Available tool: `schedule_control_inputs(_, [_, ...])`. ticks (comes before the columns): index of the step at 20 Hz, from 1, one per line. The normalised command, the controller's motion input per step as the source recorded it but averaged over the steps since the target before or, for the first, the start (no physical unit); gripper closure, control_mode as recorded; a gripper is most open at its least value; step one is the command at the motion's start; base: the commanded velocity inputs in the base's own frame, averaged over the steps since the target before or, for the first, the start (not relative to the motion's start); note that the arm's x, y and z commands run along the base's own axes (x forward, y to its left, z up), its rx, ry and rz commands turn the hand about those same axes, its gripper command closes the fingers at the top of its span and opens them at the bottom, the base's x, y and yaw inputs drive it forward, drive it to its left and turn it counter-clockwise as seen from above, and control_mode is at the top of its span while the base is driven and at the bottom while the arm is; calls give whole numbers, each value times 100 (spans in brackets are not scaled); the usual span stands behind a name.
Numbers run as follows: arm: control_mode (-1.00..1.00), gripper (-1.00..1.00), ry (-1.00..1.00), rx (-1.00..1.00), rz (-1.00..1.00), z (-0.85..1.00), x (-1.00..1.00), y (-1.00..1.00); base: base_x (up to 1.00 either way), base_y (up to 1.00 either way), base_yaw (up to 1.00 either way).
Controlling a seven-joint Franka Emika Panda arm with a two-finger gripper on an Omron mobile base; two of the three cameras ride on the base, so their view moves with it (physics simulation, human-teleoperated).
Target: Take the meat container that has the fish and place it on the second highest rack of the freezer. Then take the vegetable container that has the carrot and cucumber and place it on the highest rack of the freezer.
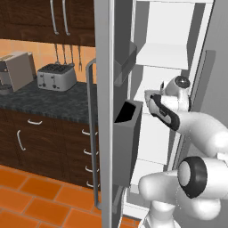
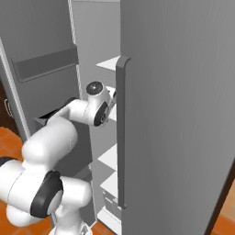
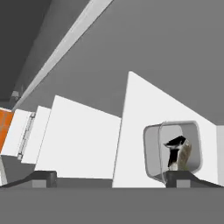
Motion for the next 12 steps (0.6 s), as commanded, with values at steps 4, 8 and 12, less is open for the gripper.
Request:
schedule_control_inputs(4, [-100, -100, -1, -2, 0, 34, -71, 8, 0, 0, 0])
schedule_control_inputs(8, [-100, -100, -2, -6, 3, 16, -98, 2, 0, 0, 0])
schedule_control_inputs(12, [-100, -100, 0, -8, 0, 34, -100, 2, 0, 0, 0])
